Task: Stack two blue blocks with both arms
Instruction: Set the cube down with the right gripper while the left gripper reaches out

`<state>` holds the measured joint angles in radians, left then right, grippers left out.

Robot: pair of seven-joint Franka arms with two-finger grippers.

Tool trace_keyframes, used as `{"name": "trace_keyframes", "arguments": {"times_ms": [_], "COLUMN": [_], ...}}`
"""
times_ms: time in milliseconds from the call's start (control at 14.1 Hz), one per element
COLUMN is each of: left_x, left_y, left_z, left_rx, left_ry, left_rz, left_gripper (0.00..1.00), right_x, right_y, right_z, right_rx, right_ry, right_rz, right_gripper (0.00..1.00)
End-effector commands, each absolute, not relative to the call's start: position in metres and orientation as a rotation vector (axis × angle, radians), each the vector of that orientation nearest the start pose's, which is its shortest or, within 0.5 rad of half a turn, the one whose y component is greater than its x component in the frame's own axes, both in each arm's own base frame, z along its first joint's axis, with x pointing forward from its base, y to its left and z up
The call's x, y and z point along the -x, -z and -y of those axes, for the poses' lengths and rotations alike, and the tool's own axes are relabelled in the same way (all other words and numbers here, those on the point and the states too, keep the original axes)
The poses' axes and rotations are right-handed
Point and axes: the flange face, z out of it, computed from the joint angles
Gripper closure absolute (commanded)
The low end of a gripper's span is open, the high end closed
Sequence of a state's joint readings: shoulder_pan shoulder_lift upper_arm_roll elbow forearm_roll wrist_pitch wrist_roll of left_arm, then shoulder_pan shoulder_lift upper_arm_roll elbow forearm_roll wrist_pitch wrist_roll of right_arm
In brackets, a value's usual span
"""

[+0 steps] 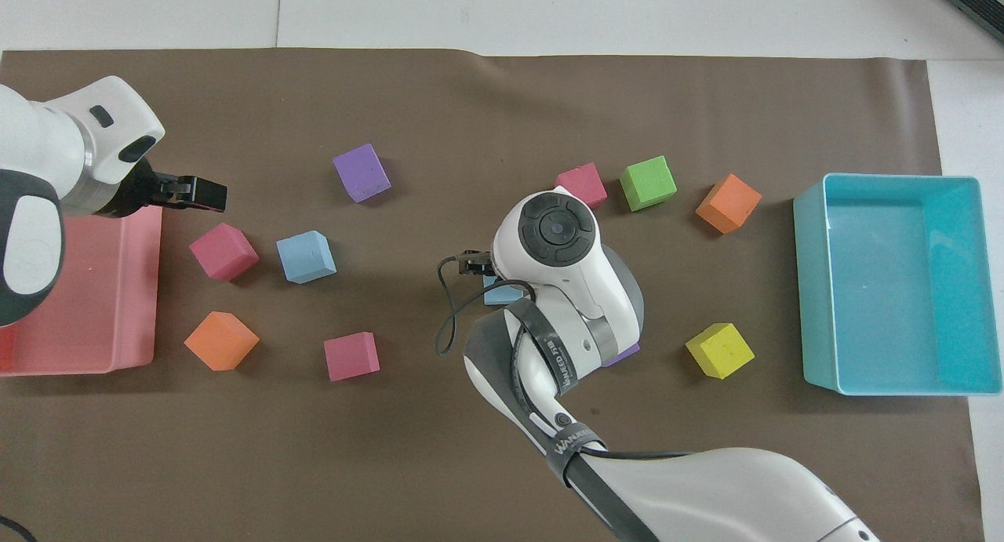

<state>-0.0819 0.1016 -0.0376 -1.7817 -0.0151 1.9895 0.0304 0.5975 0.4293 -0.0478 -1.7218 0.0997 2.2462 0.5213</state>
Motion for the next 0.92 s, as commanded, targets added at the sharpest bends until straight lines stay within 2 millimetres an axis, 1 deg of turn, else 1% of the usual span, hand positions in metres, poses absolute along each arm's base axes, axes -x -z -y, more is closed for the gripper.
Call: {"name": "trace_keyframes", "arguments": {"times_ms": [0,71,142,213,284,355,426,497,639,711,782,853], "left_x": [-0.594,-0.597,-0.598,-0.601,-0.601,-0.599,-0.598,-0.594,-0.592,-0.591,-0.589,-0.586], "left_y": [-0.476,-0.461,-0.449,-0.436,-0.431,-0.425,-0.42,-0.407,-0.391,-0.378,-0.365,-0.352], "left_z": [0.089,0.097,0.113,0.117,0.118,0.121,0.124,0.131,0.133,0.139,0.146,0.146], "left_rx": [3.156,3.16,3.164,3.168,3.172,3.172,3.174,3.174,3.177,3.178,3.178,3.178], "left_ry": [0.203,0.2,0.187,0.181,0.178,0.17,0.179,0.174,0.205,0.2,0.184,0.181], "left_rz": [-0.195,-0.159,-0.131,-0.064,0.004,0.029,0.025,0.008,0.039,0.032,0.047,0.082], "left_gripper": [0.0,0.0,0.0,0.0,0.0,0.0,0.0,0.0,0.0,0.0,0.0,0.0], "right_x": [-0.574,-0.577,-0.579,-0.579,-0.578,-0.579,-0.583,-0.59,-0.601,-0.601,-0.602,-0.605], "right_y": [-0.388,-0.402,-0.418,-0.432,-0.441,-0.448,-0.451,-0.45,-0.446,-0.444,-0.441,-0.437], "right_z": [-0.331,-0.317,-0.305,-0.294,-0.288,-0.28,-0.268,-0.255,-0.225,-0.217,-0.204,-0.183], "right_rx": [2.991,2.989,2.982,2.976,2.962,2.936,2.911,2.884,2.768,2.726,2.712,2.704], "right_ry": [0.115,0.114,0.115,0.115,0.098,0.083,0.081,0.076,0.037,0.011,-0.014,-0.028], "right_rz": [-0.065,-0.089,-0.113,-0.129,-0.132,-0.134,-0.108,-0.075,0.01,0.067,0.107,0.128], "right_gripper": [0.0,0.0,0.0,0.0,0.0,0.0,0.0,0.0,0.0,0.0,0.0,0.0]}}
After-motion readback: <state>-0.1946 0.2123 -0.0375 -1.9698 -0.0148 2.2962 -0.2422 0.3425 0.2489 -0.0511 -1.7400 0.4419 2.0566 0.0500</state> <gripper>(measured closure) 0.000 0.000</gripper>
